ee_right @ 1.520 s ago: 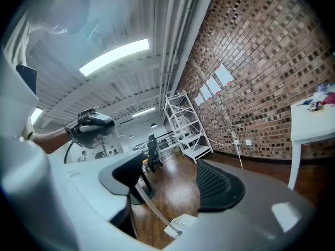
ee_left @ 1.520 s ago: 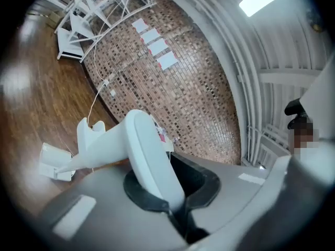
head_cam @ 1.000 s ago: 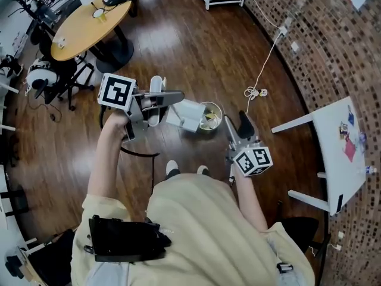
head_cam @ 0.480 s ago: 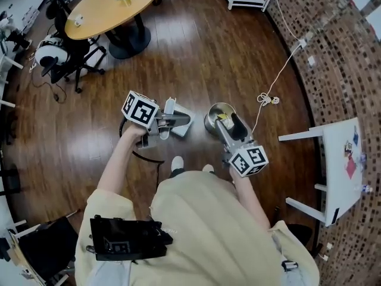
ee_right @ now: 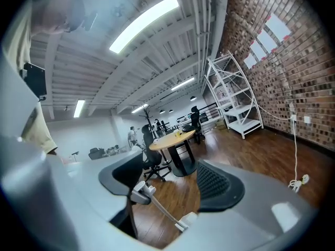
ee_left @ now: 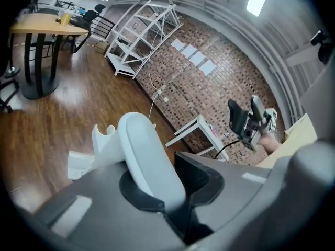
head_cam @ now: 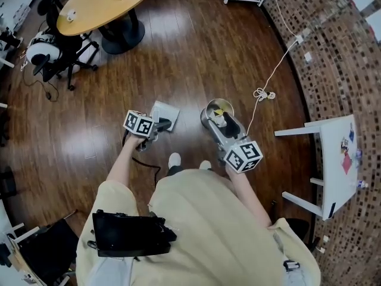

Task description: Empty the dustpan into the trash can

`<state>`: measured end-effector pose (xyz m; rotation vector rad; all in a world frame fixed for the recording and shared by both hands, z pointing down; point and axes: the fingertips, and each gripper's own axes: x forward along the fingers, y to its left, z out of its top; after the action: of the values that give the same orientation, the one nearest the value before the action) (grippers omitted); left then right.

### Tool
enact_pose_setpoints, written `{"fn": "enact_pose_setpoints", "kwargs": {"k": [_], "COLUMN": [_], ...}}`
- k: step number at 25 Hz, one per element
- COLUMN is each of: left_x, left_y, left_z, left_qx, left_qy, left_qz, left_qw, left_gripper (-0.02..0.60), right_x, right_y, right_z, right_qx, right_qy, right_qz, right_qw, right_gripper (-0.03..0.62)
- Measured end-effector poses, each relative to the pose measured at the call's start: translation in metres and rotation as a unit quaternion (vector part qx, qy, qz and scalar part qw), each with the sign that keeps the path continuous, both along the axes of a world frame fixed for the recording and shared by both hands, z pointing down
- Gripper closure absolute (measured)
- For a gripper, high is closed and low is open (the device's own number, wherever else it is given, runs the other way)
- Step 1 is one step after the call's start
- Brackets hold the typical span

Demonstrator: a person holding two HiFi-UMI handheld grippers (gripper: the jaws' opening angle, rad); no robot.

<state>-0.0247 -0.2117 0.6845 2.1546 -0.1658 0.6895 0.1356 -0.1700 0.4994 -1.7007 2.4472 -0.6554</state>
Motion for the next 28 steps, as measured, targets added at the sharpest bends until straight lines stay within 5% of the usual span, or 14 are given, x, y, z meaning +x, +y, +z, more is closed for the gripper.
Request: {"fn": "enact_pose_setpoints", "kwargs": {"k": [7, 10, 15, 19, 22, 28], "left_x": [-0.068, -0.095, -0.142, -0.164, -0.171, -0.181], "left_y": [0.012, 0.025, 0.03, 0.046, 0.062, 0.065], "left_z": [0.08, 0.093, 0.108, 0.113, 0.118, 0.074], "left_qx": [0.018, 0.009, 0.025, 0.035, 0.038, 0.1], "left_qy": [-0.089, -0.098, -0.172, -0.209, -0.23, -0.216], "left_qz": [-0.085, -0.12, -0.163, -0.181, -0.172, -0.222], "left_qw": [0.9922, 0.9878, 0.9711, 0.9604, 0.9573, 0.9456], "left_gripper": [0.532, 0.552, 0.518, 0.449, 0.328, 0.27], "right_x": [-0.012, -0.013, -0.019, -0.027, -0.03, -0.034], "right_y": [-0.002, 0.0, 0.002, 0.006, 0.008, 0.011], "right_z": [0.008, 0.011, 0.015, 0.016, 0.016, 0.016], "right_qx": [-0.013, -0.017, -0.025, -0.028, -0.03, -0.023], "right_qy": [0.005, 0.004, 0.002, -0.004, -0.007, -0.011], "right_qz": [-0.01, -0.014, -0.026, -0.04, -0.047, -0.055], "right_qw": [1.0, 1.0, 0.999, 0.999, 0.998, 0.998], "right_gripper": [0.286, 0.286, 0.284, 0.286, 0.286, 0.286]}}
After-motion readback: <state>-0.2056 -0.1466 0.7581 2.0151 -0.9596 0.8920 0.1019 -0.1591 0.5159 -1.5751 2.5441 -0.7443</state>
